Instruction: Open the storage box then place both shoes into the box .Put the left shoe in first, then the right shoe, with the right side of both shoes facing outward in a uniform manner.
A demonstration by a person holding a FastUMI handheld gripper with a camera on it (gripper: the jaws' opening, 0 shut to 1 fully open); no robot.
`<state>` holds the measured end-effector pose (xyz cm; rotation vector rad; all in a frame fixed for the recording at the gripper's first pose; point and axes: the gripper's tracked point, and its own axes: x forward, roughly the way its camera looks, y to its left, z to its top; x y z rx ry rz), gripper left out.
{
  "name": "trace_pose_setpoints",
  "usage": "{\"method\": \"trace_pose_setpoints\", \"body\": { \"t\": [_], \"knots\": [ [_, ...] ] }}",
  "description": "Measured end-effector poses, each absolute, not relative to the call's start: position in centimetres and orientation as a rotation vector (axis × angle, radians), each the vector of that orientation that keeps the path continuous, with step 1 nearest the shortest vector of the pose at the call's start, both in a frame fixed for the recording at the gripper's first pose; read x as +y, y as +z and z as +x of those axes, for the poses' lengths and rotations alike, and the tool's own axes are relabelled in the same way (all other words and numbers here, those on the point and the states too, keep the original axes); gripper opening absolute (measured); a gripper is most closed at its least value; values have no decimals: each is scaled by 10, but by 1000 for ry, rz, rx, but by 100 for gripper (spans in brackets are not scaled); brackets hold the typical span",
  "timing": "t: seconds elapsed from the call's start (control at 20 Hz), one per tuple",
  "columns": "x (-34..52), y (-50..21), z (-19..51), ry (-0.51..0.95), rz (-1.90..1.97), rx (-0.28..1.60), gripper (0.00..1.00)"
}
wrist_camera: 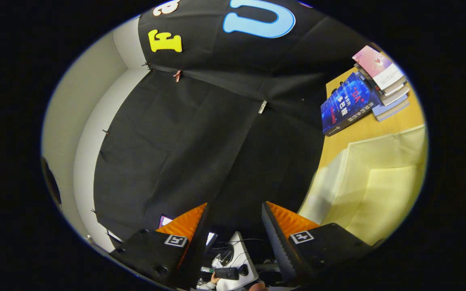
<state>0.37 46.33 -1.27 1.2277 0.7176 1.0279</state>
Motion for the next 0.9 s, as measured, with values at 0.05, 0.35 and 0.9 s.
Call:
{"method": "trace_pose_setpoints", "body": {
  "t": [0.05, 0.35, 0.9],
  "knots": [
    [457, -14, 4, 1014, 1226, 714, 81],
    [392, -34, 2, 890, 1111, 655, 85],
    [217, -163, -42, 436, 514, 780, 96]
  ]
}}
